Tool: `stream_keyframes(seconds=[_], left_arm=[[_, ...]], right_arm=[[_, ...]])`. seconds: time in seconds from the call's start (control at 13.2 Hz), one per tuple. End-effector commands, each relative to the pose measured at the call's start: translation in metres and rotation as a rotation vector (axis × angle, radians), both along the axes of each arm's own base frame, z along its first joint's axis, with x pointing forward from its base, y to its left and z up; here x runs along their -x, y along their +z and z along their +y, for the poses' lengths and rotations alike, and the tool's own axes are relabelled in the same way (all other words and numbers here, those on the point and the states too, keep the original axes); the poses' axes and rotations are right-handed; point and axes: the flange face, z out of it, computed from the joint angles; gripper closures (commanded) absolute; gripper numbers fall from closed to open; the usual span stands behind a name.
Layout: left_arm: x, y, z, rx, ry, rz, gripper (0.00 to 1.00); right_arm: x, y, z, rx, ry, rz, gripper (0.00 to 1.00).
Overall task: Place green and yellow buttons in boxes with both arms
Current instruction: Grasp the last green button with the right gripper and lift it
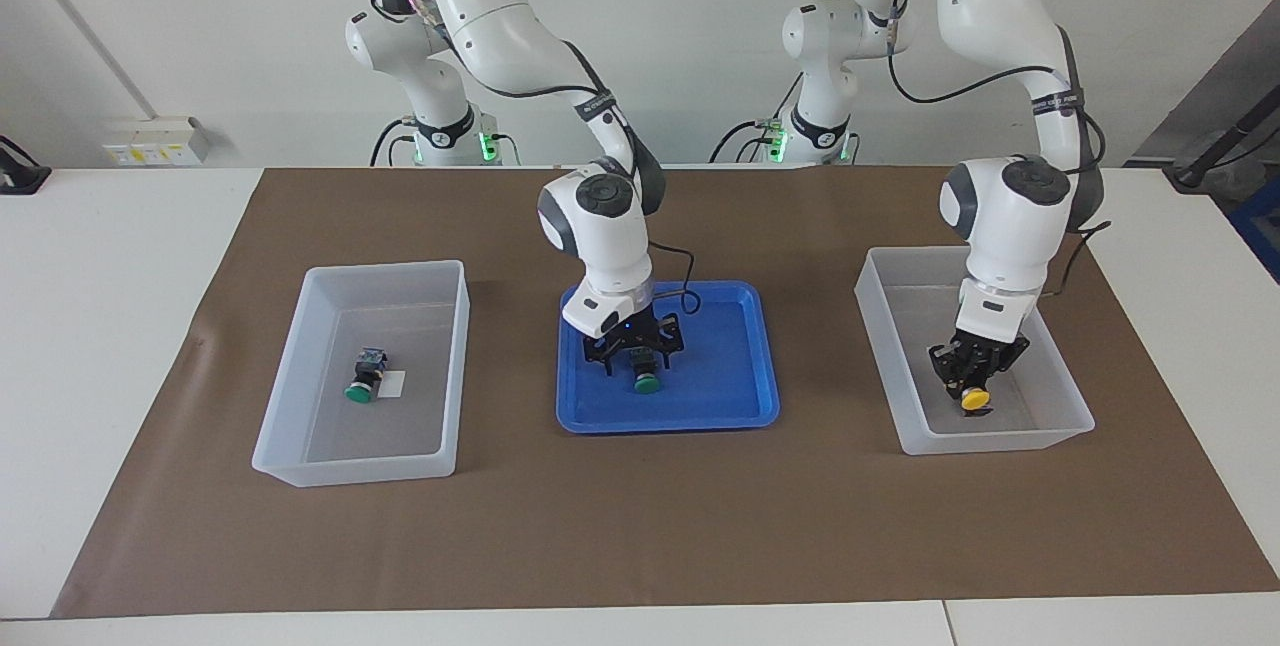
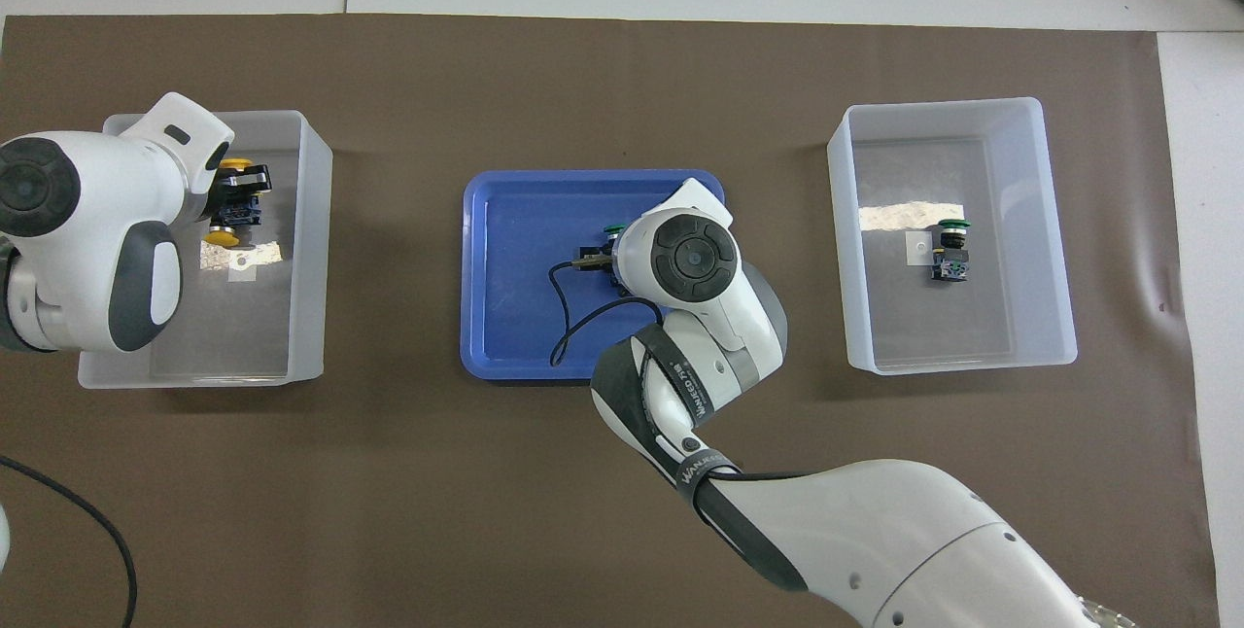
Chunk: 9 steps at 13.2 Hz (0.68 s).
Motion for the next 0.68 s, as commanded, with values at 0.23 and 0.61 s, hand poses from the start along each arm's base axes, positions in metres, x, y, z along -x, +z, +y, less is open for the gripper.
stream_keyframes(seconds=[0.23, 0.61], left_arm=[[0.004, -0.010, -0.002, -0.007, -0.031, 0.001, 0.00], [0.011, 0.040, -0.005, -0.023, -0.028, 0.005, 0.00]], right_arm=[[0.004, 0.032, -0.010, -0.001, -0.108, 0.008, 1.00], [-0.001, 0.157, -0.099, 0.036, -0.195, 0.052, 1.00]])
